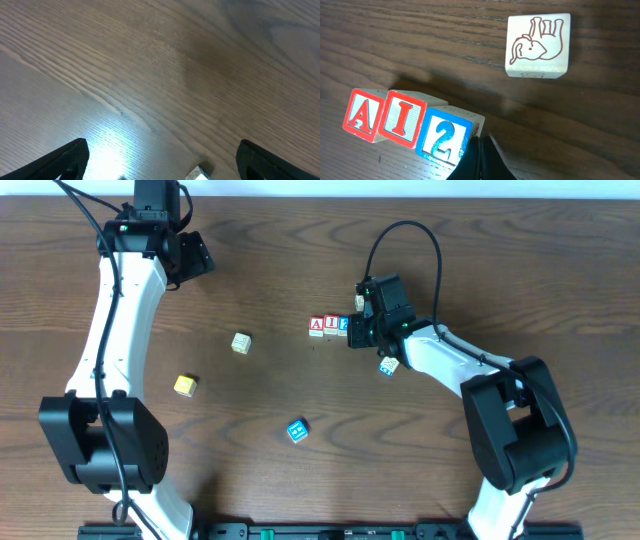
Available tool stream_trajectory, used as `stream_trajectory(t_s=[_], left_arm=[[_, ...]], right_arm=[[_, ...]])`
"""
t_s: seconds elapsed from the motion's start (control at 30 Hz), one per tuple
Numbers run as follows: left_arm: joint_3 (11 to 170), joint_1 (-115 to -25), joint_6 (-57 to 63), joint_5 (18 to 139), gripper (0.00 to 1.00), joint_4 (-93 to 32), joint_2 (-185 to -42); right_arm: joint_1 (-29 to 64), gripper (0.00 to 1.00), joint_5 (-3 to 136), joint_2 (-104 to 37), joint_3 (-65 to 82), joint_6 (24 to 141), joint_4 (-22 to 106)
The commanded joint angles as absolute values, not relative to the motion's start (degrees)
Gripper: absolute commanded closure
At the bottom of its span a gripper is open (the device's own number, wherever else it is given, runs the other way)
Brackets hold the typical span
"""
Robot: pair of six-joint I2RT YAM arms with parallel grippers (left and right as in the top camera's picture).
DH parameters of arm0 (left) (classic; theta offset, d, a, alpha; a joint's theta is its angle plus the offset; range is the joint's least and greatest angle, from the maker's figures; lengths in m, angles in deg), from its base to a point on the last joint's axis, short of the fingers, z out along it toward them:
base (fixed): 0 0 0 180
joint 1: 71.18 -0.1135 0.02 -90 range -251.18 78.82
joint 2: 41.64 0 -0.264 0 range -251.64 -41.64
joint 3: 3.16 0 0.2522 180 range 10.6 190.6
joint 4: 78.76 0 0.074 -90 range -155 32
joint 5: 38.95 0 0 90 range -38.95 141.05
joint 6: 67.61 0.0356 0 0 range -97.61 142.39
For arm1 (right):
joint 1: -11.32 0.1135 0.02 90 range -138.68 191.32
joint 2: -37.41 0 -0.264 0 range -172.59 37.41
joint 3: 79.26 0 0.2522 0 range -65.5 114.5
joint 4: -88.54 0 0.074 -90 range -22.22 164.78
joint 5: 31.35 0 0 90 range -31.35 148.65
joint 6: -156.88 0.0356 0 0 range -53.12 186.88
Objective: Spell out Ai2
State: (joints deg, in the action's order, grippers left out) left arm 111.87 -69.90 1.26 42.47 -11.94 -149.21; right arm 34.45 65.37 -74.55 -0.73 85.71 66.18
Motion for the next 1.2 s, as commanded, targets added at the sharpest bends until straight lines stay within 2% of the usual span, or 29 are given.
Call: stream_trajectory(t_s=[0.0, 0.33, 0.47, 0.5, 0.57, 0.6, 0.63, 0.67, 0.73, 0.8, 0.9, 0.97, 1.0, 1.03, 1.07, 1.1, 1.13, 1.17], left_arm=[[112.00, -70.14, 1.68, 42.03, 0.05, -11.99, -149.14], [112.00, -70.14, 1.75, 42.01, 0.05, -12.16, -149.14], [112.00, -70.14, 3.19, 42.01, 0.05, -12.16, -149.14], [112.00, -70.14, 3.56, 41.66, 0.05, -12.16, -149.14], [112.03, -70.14, 6.18, 41.09, 0.05, -12.16, -149.05], [112.03, -70.14, 6.73, 40.35, 0.05, -12.07, -148.90], [112.03, -70.05, 6.82, 39.59, 0.05, -11.79, -148.70], [112.03, -70.01, 6.82, 38.93, 0.05, -11.55, -148.29], [112.03, -70.03, 7.23, 38.82, 0.05, -11.46, -147.17], [112.03, -70.05, 7.43, 38.84, 0.05, -11.48, -145.78], [112.03, -70.07, 8.85, 38.84, 0.05, -11.46, -143.31], [112.03, -70.03, 9.13, 38.91, 0.05, -11.29, -141.23], [112.03, -70.03, 9.13, 39.15, 0.05, -11.16, -140.20], [112.03, -70.03, 9.13, 39.72, 0.05, -11.00, -139.13], [112.03, -70.03, 9.15, 40.44, 0.05, -10.96, -138.19], [112.03, -70.03, 9.15, 40.59, 0.05, -10.92, -137.62], [112.03, -70.03, 9.20, 40.57, 0.05, -10.81, -137.10], [112.03, -70.03, 9.35, 40.59, 0.05, -10.68, -136.68]], right_arm=[[35.44, 0.99, 66.00, -75.12, 0.23, 85.49, 66.66], [35.42, 0.99, 65.96, -75.12, 0.23, 85.45, 67.17], [35.42, 0.98, 61.54, -75.12, 0.23, 84.77, 67.01], [35.37, 0.86, 59.12, -75.12, 0.23, 84.77, 66.86], [35.04, 0.76, 54.18, -74.90, 0.43, 84.59, 66.03], [34.80, 0.56, 52.34, -74.66, 0.76, 84.27, 65.18], [34.54, 0.41, 51.09, -74.31, 1.21, 83.63, 64.21], [34.21, 0.31, 49.98, -73.74, 1.98, 82.65, 62.82], [33.71, 0.13, 47.18, -72.23, 4.21, 81.12, 59.32], [33.25, 0.09, 44.32, -70.42, 6.66, 81.12, 56.02], [32.66, 0.10, 43.51, -66.73, 10.04, 81.14, 53.31], [32.49, 0.15, 43.88, -63.67, 11.18, 81.12, 53.61], [32.51, 0.24, 44.12, -62.49, 11.36, 81.14, 54.03], [32.51, 0.42, 45.13, -61.39, 11.38, 81.12, 54.66], [32.51, 0.81, 47.12, -60.93, 11.38, 80.90, 55.10], [32.49, 0.93, 48.30, -60.96, 11.38, 80.90, 55.14], [32.49, 0.99, 49.48, -61.17, 11.36, 80.90, 55.14], [32.51, 0.99, 51.03, -61.70, 11.36, 80.88, 55.32]])
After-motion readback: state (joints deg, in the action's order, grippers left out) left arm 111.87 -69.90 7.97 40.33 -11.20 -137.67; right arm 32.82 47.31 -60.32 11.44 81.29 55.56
